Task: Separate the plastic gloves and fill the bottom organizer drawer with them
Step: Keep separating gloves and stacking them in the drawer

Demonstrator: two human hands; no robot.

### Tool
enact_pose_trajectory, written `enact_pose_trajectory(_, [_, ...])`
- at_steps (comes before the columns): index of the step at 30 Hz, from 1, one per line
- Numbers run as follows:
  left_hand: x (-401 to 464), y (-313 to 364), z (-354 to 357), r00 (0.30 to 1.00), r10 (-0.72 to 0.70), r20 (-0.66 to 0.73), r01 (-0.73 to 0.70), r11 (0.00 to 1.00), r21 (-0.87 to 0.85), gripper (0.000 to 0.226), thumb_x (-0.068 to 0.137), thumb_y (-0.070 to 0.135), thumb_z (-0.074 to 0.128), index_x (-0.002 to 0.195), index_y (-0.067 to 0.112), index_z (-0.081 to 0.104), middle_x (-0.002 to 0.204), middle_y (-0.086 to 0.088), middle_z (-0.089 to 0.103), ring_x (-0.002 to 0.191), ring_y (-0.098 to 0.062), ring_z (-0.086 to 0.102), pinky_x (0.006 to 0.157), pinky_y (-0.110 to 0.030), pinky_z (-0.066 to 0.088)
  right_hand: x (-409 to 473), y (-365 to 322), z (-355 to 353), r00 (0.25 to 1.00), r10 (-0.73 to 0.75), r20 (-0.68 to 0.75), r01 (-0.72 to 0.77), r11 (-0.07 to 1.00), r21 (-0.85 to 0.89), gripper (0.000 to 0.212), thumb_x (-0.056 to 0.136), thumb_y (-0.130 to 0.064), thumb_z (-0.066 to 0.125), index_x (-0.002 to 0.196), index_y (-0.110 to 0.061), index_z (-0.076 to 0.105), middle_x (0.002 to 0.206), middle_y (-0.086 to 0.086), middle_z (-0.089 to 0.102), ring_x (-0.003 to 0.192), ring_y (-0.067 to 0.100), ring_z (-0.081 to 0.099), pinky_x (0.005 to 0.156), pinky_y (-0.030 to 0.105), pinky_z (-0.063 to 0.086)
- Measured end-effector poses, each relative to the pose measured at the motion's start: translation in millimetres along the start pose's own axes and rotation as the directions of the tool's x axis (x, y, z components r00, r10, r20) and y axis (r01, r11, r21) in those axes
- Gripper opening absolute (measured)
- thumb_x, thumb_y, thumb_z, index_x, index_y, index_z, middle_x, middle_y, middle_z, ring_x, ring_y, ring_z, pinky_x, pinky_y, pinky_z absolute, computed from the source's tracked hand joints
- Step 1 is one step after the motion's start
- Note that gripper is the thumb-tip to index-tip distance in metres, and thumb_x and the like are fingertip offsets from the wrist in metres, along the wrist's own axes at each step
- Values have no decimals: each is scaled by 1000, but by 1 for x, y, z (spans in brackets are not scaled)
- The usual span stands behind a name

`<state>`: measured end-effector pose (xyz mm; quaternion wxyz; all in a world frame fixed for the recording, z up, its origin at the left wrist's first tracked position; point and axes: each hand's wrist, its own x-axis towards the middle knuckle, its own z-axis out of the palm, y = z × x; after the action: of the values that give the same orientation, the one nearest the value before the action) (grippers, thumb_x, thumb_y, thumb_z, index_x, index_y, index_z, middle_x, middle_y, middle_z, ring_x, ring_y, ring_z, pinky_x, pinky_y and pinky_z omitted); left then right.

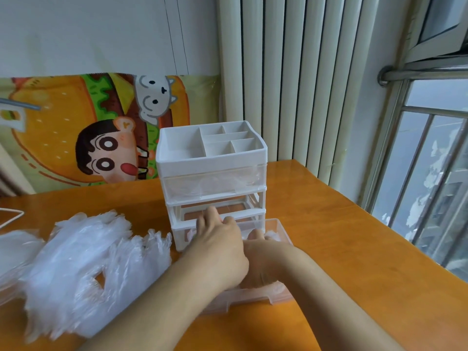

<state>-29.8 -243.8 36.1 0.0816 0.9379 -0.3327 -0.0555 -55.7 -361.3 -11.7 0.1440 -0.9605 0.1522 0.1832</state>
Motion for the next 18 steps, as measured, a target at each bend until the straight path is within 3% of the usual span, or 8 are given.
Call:
enact_pose_trajectory(3, [23,-2,19,981,-150,123,159,985,-69,61,99,14,52,153,6,23,153,-14,22,135,-33,41,108,-42,47,-8,0,-3,1000,-12,3,12,999,46,86,91,-54,70,159,-53,17,165,12,13,154,45,13,116,59,38])
enact_pose_trajectory(6, [36,-11,40,961,-239,139,261,949,-175,68,98,18,56,152,4,18,155,-20,28,137,-35,44,111,-41,44,-20,0,-8,1000,-27,-10,28,994,110,92,92,-41,71,157,-64,10,160,7,20,147,38,27,109,52,47])
enact_pose_trajectory(8, [38,-11,51,951,-281,129,298,943,-145,83,95,19,64,154,4,8,157,-21,24,141,-34,39,112,-39,44,-23,0,-9,999,-28,-30,31,992,118,96,92,-30,69,155,-68,7,159,6,23,144,37,32,104,48,50])
enact_pose_trajectory(11, [39,-8,57,951,-273,144,291,949,-121,103,89,21,73,158,7,-2,164,-19,12,148,-34,28,113,-38,41,-24,2,-9,997,-34,-69,45,986,163,96,90,-16,65,156,-57,8,157,7,28,136,35,40,101,46,54])
enact_pose_trajectory(14, [40,-9,54,949,-279,144,299,944,-139,100,91,23,70,160,7,-1,166,-18,12,148,-34,29,111,-40,42,-26,6,-11,993,-33,-114,61,967,248,87,90,-16,66,156,-40,15,157,3,33,123,27,48,97,40,55])
enact_pose_trajectory(18, [35,-12,35,946,-232,224,267,954,-136,91,98,12,57,161,4,-8,170,-17,2,153,-36,22,116,-41,37,-31,11,-10,980,-38,-197,107,930,351,81,87,-16,66,157,-38,31,161,-8,33,115,14,53,73,17,47])
